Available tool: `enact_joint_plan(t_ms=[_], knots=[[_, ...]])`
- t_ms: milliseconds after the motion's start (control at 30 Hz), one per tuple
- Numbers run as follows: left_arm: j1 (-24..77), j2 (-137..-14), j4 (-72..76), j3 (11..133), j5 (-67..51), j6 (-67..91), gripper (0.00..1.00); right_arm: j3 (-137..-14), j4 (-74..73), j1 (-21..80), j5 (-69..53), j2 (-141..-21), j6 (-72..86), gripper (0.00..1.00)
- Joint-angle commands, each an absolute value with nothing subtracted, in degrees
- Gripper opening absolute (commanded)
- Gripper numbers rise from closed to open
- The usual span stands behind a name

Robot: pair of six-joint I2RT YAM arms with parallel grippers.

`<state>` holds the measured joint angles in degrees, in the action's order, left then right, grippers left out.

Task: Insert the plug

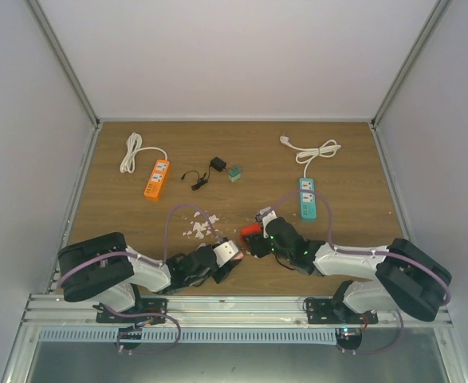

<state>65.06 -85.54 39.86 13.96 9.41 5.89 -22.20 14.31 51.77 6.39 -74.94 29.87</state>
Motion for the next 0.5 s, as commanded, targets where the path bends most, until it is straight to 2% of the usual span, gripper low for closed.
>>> enact_joint_plan(t_ms=[0,467], knots=[[65.7,-86.1,45.1,14.6,14.4,3.1,0.09,-22.4,12.2,52.5,6.4,-75.8,29.7,0.46],[65.7,-88.8,49.2,14.8,13.9,0.4,0.07,-23.2,13.4,53.1,5.4,-78.4,28.9,0.46]])
